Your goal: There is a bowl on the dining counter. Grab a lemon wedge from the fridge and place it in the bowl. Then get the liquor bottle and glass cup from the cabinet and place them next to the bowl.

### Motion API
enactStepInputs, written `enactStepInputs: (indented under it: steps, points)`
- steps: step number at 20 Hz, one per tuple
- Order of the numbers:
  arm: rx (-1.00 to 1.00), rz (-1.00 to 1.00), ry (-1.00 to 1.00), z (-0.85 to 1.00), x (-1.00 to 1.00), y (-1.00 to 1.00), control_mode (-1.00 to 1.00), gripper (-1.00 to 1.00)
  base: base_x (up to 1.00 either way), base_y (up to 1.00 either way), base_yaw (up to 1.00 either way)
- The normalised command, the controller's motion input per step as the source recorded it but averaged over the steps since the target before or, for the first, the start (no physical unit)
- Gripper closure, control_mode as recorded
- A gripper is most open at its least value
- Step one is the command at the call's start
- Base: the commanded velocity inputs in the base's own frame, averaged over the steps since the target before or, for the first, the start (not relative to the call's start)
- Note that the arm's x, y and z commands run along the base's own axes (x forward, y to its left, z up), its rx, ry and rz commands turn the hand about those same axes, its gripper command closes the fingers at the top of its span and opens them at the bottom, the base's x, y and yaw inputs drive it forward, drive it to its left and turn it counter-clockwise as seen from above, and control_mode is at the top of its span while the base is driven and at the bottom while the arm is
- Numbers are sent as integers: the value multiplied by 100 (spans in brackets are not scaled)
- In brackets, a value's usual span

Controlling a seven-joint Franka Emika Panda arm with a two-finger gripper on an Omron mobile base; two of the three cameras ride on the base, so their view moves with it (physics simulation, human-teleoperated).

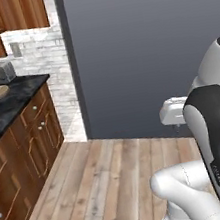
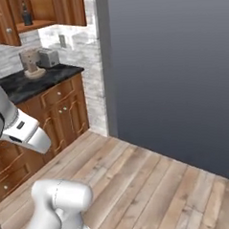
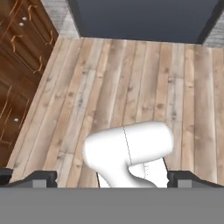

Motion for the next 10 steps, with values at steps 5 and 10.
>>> enactStepInputs:
  steps: [5,10]
  points:
    - [0,0,0,0,0,0,100,-100,100,0,28]
    - [0,0,0,0,0,0,100,-100,100,0,35]
